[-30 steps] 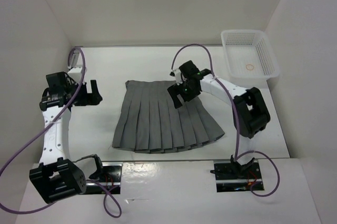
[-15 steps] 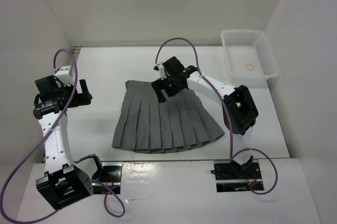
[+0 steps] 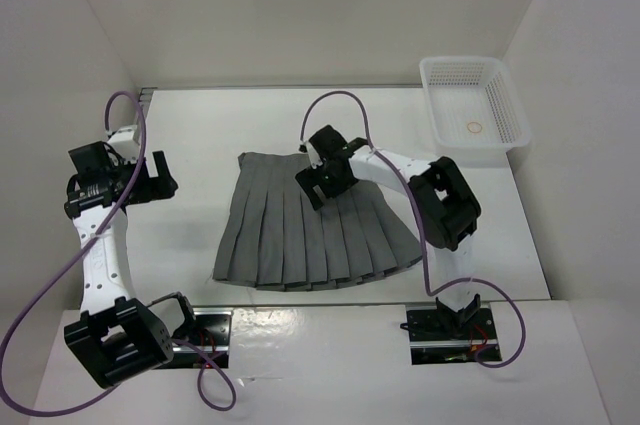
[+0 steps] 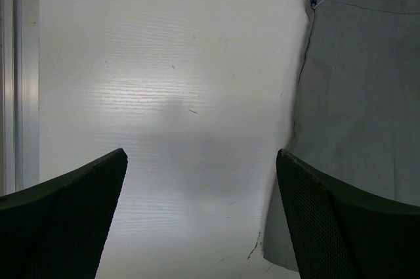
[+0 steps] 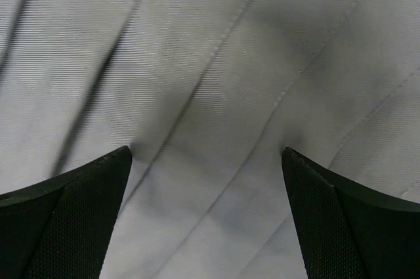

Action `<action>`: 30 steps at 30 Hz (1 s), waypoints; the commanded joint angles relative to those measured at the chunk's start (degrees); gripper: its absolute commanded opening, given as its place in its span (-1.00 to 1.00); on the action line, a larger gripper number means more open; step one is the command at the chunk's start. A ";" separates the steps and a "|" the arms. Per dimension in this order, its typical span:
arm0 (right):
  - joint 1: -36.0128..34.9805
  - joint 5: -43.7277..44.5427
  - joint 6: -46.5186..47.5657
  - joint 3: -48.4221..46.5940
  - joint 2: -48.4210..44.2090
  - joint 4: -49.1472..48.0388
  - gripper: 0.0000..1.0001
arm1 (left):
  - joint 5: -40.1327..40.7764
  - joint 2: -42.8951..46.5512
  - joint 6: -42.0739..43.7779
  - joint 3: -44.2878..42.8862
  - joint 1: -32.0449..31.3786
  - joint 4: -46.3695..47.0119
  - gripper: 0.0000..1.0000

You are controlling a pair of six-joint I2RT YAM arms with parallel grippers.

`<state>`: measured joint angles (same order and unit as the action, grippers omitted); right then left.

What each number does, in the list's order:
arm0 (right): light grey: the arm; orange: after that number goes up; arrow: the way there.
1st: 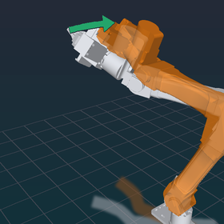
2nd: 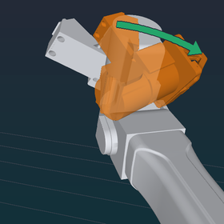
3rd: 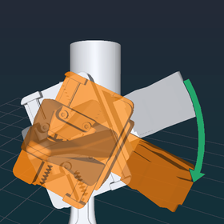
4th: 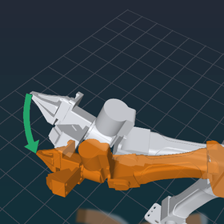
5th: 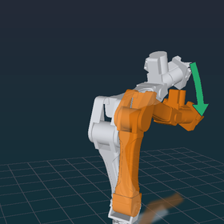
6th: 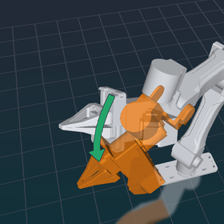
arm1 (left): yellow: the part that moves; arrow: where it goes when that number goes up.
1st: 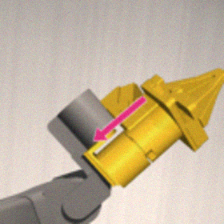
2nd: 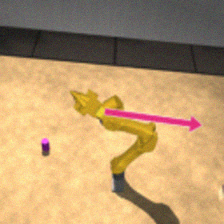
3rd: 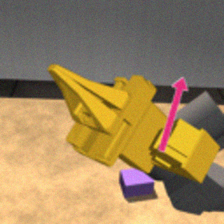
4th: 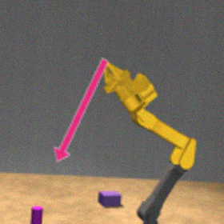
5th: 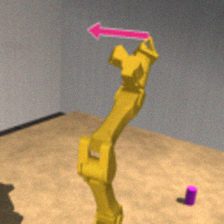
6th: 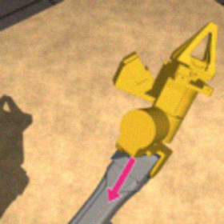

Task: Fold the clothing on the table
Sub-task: Flatten the skirt out

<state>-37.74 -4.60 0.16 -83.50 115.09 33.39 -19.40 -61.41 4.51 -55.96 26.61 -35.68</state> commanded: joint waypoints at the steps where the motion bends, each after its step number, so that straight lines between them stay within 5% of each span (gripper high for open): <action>1: -0.32 4.07 1.15 0.18 0.58 -2.45 0.98 | -1.52 0.24 1.02 0.15 0.46 1.32 1.00; 30: 0.21 20.07 2.82 0.62 6.64 -0.43 0.98 | -4.16 -1.35 1.55 0.15 0.46 0.79 1.00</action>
<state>-38.11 7.75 2.42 -84.55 117.75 32.42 -21.61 -62.57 4.60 -55.96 26.70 -35.73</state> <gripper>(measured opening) 0.990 1.000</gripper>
